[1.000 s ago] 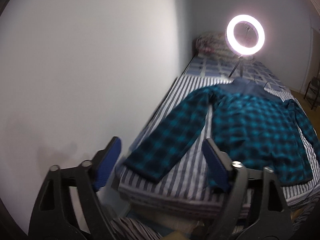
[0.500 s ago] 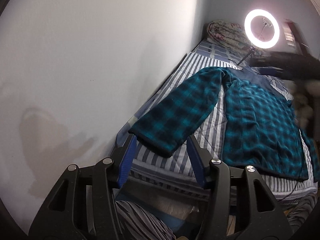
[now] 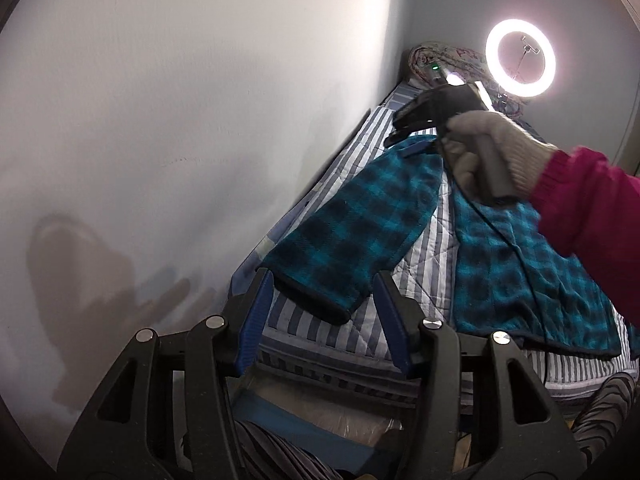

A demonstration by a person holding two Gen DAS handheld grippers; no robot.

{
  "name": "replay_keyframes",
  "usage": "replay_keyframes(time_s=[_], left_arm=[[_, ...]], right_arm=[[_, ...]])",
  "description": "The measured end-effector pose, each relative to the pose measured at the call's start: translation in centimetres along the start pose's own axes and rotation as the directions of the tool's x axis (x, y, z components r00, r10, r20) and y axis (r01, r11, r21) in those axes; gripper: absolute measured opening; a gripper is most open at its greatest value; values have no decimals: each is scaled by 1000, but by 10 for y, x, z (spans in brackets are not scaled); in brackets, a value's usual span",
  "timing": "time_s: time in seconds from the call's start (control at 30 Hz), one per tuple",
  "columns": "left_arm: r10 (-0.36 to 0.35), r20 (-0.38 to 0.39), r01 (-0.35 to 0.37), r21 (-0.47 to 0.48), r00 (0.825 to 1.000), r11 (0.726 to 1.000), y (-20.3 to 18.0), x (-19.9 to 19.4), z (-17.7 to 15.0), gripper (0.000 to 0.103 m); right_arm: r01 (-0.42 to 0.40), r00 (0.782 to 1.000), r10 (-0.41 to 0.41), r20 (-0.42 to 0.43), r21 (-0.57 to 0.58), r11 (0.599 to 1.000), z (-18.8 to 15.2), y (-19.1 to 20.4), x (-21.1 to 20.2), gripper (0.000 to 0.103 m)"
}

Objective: Fold large clothes
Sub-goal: 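Lower the right tool onto the plaid shirt's side edge and close it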

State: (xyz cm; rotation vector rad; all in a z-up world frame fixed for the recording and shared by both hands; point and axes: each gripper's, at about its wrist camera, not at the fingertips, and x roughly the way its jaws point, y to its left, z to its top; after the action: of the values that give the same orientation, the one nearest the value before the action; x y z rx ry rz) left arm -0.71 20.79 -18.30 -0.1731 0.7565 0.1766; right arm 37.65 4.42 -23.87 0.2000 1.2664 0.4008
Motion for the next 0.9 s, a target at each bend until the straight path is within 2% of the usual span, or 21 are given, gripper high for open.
replay_keyframes(time_s=[0.2, 0.37, 0.5, 0.53, 0.6, 0.63, 0.67, 0.77, 0.9], left_arm=[[1, -33, -1, -3, 999, 1000, 2, 22, 3, 54], [-5, -54, 6, 12, 999, 1000, 0, 36, 2, 54], [-3, -63, 4, 10, 998, 1000, 1, 43, 3, 54], [-4, -63, 4, 6, 998, 1000, 1, 44, 4, 54], [3, -56, -2, 8, 998, 1000, 0, 45, 5, 54], [4, -55, -3, 10, 999, 1000, 0, 45, 6, 54], [5, -53, -4, 12, 999, 1000, 0, 45, 7, 54], [10, -51, -8, 24, 999, 1000, -1, 49, 10, 54], [6, -45, -4, 41, 999, 999, -5, 53, 16, 54]], right_arm=[[17, 999, -15, -36, 45, 999, 22, -1, 39, 32], [113, 991, -109, -80, 43, 993, 33, -2, 70, 32], [153, 983, -148, -106, 36, 988, 38, -2, 83, 31], [159, 982, -155, -110, 27, 987, 38, -1, 85, 30], [176, 978, -175, -113, 4, 984, 41, 0, 85, 17], [185, 976, -185, -114, -7, 983, 43, 1, 84, 7], [182, 977, -182, -114, -10, 983, 46, 0, 95, 4], [147, 983, -146, -106, -3, 989, 52, -1, 87, 0], [109, 991, -110, -74, -15, 994, 56, -19, 60, 0]])
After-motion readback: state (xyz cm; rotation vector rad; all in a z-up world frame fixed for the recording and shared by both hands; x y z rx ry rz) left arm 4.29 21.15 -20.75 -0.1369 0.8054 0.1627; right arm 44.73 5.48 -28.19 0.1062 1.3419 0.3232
